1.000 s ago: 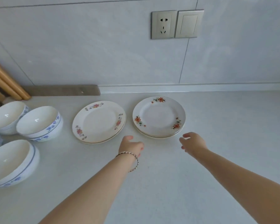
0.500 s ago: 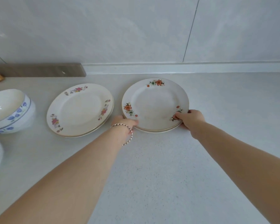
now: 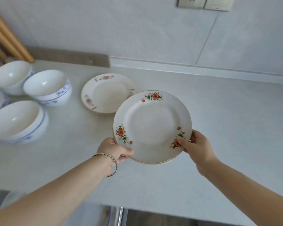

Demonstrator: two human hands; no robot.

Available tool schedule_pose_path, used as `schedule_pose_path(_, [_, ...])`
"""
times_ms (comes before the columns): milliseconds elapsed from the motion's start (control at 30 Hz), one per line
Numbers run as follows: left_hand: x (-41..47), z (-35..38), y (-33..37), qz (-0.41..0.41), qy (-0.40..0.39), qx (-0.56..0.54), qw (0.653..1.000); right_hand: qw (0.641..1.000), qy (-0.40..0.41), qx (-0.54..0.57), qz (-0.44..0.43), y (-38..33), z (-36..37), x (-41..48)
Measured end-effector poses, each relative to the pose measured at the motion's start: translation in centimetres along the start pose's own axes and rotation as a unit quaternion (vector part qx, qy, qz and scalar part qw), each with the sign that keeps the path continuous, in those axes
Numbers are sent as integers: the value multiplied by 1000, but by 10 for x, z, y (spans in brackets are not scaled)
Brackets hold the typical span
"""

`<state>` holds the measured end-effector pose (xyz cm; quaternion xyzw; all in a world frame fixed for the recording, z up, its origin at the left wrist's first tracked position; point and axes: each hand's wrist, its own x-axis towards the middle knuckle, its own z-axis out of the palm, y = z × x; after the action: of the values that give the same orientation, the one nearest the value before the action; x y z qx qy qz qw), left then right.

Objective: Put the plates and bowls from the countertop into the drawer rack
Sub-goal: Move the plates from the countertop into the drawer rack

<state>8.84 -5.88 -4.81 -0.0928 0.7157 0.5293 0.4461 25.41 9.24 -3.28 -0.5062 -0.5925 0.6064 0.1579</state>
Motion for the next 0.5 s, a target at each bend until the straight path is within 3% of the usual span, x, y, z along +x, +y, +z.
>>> schedule_pose_path(167, [-55,-112,-43,34,-25,5,999,998,-48,-16,-24,0,60,-104])
schedule_pose_path(367, [-89,-264,-91,57,-12,69,996,995,-96,-17,13,35,170,-213])
schedule_pose_path(500, [-104,-354,-115,10,-10,140,990,987,-146,-40,59,58,234,-266])
